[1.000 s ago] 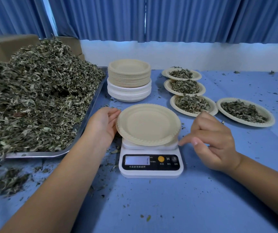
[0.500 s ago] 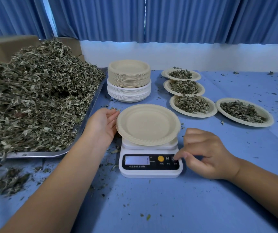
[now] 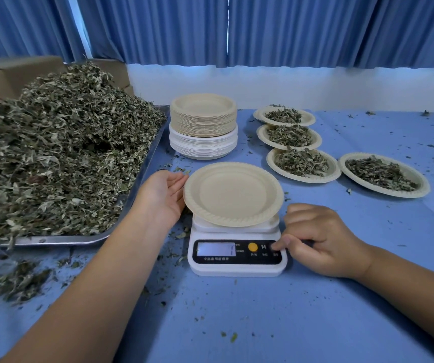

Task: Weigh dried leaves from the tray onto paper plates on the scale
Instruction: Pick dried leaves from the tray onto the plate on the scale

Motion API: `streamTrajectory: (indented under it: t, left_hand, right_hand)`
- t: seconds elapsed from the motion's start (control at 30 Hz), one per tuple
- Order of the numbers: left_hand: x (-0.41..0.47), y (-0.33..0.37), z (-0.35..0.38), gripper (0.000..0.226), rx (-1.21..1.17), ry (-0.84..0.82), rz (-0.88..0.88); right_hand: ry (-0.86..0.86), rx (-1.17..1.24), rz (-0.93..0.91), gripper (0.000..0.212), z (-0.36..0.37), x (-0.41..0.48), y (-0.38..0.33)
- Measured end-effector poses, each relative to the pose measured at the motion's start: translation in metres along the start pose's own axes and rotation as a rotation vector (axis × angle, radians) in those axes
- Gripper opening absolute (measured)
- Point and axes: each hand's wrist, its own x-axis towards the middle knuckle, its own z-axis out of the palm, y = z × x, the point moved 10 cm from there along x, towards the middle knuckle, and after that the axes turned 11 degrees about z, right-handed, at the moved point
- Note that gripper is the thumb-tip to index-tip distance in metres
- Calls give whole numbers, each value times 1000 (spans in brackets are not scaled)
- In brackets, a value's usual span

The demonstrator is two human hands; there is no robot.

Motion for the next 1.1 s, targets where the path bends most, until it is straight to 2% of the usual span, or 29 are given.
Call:
streamTrajectory:
  t: [0.2, 0.47, 0.6, 0.67, 0.83, 0.97, 1.1]
  left_hand:
    - [-1, 0, 1, 24, -29, 6, -8]
    - [-2, 3, 0, 38, -96, 38, -8]
    - [-6, 6, -7, 41, -155, 117, 33]
    - [-8, 6, -9, 44, -215, 135, 28]
    - [-13, 4, -8, 57, -444, 135, -33]
    - [-9, 8, -9, 58, -585, 146, -58]
    - [-6, 9, -7, 55, -697, 129, -92]
  right_hand:
    - [35, 102, 115, 34, -6, 1, 10]
    - [304, 186, 418, 33, -39, 16, 35]
    - [363, 174, 408, 32, -36, 58, 20]
    - [319, 151, 402, 33, -21, 89, 11]
    - [37, 37, 345, 29, 54, 167, -11]
    - [-130, -124, 262, 30, 114, 215, -27]
    - [-311, -195, 253, 16, 167, 247, -28]
